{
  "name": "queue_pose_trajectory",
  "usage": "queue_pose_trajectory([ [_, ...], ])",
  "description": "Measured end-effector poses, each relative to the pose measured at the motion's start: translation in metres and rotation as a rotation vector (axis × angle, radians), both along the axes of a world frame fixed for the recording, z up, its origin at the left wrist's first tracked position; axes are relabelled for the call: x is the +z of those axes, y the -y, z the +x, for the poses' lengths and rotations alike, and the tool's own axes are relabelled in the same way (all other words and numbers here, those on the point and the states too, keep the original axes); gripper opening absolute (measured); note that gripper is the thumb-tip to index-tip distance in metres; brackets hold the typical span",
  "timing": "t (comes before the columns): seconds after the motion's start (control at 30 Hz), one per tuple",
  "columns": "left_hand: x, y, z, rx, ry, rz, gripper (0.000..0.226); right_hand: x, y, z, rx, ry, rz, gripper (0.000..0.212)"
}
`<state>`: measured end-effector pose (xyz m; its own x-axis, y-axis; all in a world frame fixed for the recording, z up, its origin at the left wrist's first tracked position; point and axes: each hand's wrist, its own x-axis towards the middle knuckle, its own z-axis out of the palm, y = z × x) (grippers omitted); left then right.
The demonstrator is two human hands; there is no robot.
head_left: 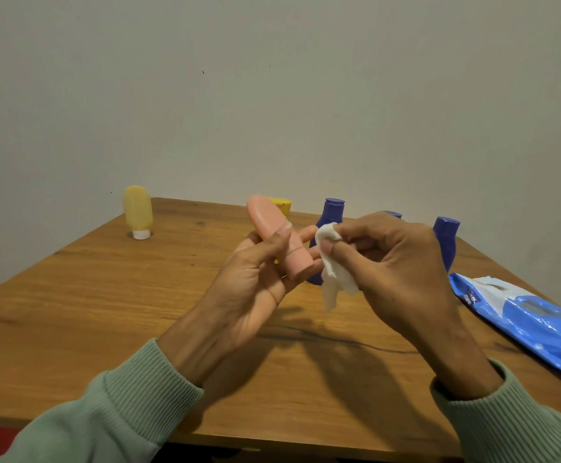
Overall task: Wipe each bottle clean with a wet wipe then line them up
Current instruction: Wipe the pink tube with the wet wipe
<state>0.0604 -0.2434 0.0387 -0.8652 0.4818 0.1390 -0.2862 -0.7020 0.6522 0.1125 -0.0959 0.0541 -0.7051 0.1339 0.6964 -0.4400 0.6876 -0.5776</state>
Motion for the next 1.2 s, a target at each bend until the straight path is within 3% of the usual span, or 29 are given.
queue_pose_trajectory([
  [0.17,-0.001,-0.002,0.003,-0.030,0.006,0.007,0.057,-0.009,0.017,0.001,0.092,0.014,0.153,0.016],
  [0.3,0.000,-0.004,0.005,0.004,0.027,-0.019,0.064,-0.011,0.008,-0.006,-0.021,-0.002,0.066,0.017],
  [0.5,0.000,-0.002,0.009,-0.033,0.014,-0.012,0.067,-0.008,0.013,-0.002,0.095,0.015,0.113,0.011],
  [0.7,-0.003,-0.005,0.009,-0.012,0.032,-0.035,0.070,-0.012,0.004,-0.010,-0.007,0.018,0.036,0.018],
  [0.87,-0.004,-0.002,0.011,-0.058,0.005,-0.031,0.060,-0.012,0.015,-0.004,0.108,-0.035,0.120,0.016],
  [1.03,-0.006,-0.004,0.012,-0.113,-0.032,-0.057,0.052,-0.015,0.012,-0.008,0.030,-0.070,0.075,0.016],
  [1.2,-0.006,-0.007,0.011,-0.033,-0.049,-0.052,0.051,-0.014,0.006,-0.011,-0.058,-0.077,0.047,0.019],
])
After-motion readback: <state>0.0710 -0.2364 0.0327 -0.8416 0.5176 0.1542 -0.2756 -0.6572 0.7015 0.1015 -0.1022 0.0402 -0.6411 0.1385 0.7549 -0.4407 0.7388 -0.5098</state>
